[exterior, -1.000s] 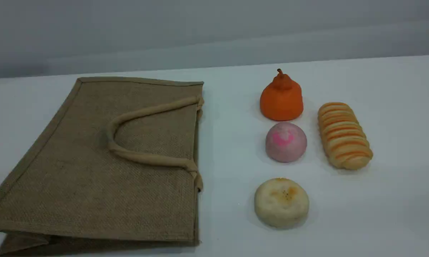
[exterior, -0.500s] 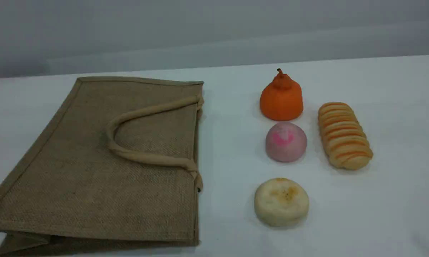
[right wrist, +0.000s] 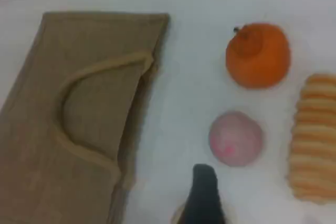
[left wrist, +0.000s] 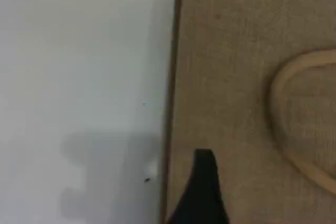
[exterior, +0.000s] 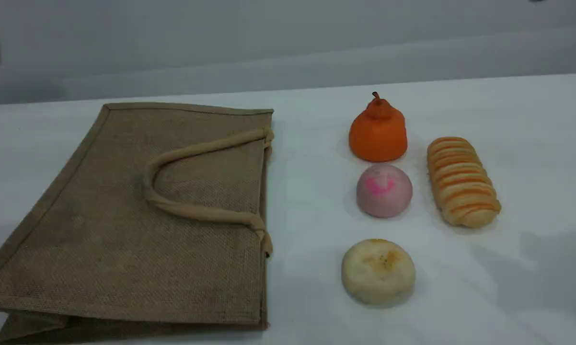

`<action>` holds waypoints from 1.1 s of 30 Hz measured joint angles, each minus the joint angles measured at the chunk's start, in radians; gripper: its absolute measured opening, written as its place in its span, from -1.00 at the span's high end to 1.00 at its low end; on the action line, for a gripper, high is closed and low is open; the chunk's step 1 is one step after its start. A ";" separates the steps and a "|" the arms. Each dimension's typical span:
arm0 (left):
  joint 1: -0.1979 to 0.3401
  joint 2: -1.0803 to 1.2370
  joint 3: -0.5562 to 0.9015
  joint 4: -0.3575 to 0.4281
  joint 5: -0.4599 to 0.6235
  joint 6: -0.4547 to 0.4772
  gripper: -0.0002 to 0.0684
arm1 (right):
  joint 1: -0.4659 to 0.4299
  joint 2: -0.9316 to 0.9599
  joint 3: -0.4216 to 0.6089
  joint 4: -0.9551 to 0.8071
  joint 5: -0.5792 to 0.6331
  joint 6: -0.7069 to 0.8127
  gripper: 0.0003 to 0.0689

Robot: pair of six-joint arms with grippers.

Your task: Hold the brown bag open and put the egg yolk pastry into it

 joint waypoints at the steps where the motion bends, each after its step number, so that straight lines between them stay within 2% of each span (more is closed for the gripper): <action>1: -0.009 0.032 -0.012 -0.015 -0.003 0.014 -0.63 | 0.000 0.022 0.000 0.028 -0.001 -0.021 -0.48; 4: -0.050 0.124 -0.051 -0.024 -0.006 0.032 -0.63 | 0.000 0.076 0.000 0.106 -0.002 -0.089 -0.48; 7: -0.084 0.217 -0.094 -0.023 -0.034 0.009 -0.63 | 0.000 0.116 0.000 0.174 -0.002 -0.145 -0.48; 15: -0.113 0.456 -0.248 -0.048 -0.020 -0.014 -0.63 | 0.000 0.195 0.000 0.310 -0.009 -0.258 -0.48; 23: -0.177 0.637 -0.393 -0.044 0.036 -0.034 -0.63 | 0.000 0.202 0.000 0.345 -0.006 -0.294 -0.48; 33: -0.187 0.737 -0.420 -0.012 0.051 -0.101 -0.63 | 0.000 0.202 0.000 0.340 -0.022 -0.293 -0.48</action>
